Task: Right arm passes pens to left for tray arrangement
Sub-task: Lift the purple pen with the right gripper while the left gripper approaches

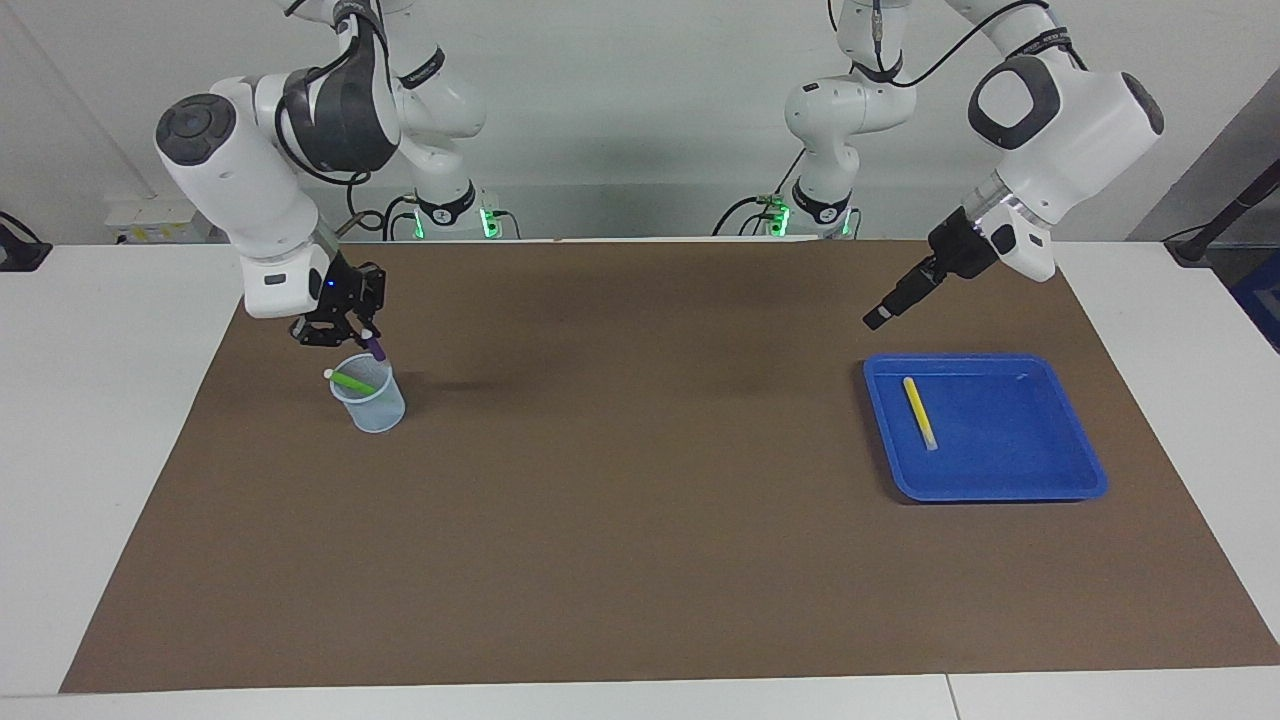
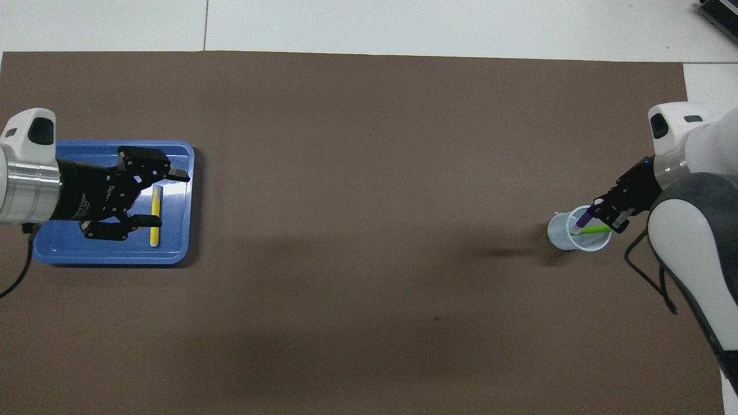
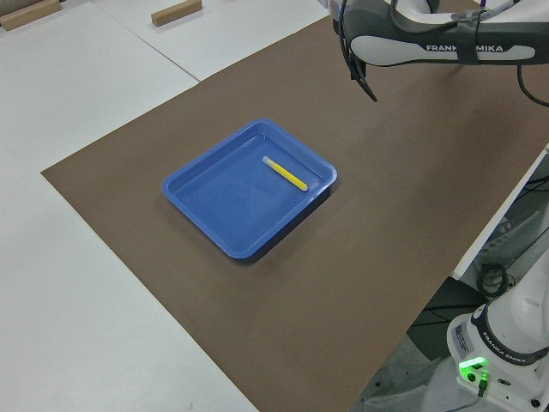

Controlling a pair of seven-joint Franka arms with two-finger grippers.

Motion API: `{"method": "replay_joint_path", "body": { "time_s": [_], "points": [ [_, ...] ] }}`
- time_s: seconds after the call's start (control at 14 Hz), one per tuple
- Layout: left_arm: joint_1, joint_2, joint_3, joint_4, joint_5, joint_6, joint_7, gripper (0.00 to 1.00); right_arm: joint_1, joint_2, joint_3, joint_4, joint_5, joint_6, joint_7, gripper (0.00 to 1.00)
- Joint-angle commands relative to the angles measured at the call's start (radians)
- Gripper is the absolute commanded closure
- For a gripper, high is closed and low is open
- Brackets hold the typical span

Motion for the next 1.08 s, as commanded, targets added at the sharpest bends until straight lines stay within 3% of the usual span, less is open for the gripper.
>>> {"method": "replay_joint_path", "body": {
  "time_s": [0.0,0.22,0.43,0.72,1.0],
  "points": [
    [-0.052,-0.071,0.009,-0.123,-0.126,0.148,-0.124,0.01,-0.005,0.005,0.066,0.058,0.023,-0.037,0.155,1.0],
    [-0.111,-0.076,0.009,-0.152,-0.198,0.274,-0.291,0.01,-0.005,0.003,0.155,0.075,0.166,-0.022,0.524,1.0],
    [-0.169,-0.078,0.009,-0.183,-0.287,0.395,-0.397,0.01,0.029,-0.01,0.177,0.039,0.339,0.046,0.825,1.0],
    [-0.313,-0.078,0.009,-0.237,-0.346,0.631,-0.507,0.14,0.174,-0.064,0.177,-0.131,0.509,0.379,1.146,1.0],
    [-0.401,-0.076,0.011,-0.258,-0.346,0.719,-0.678,0.13,0.315,-0.061,0.177,-0.263,0.701,0.758,1.335,1.0]
  ]
}}
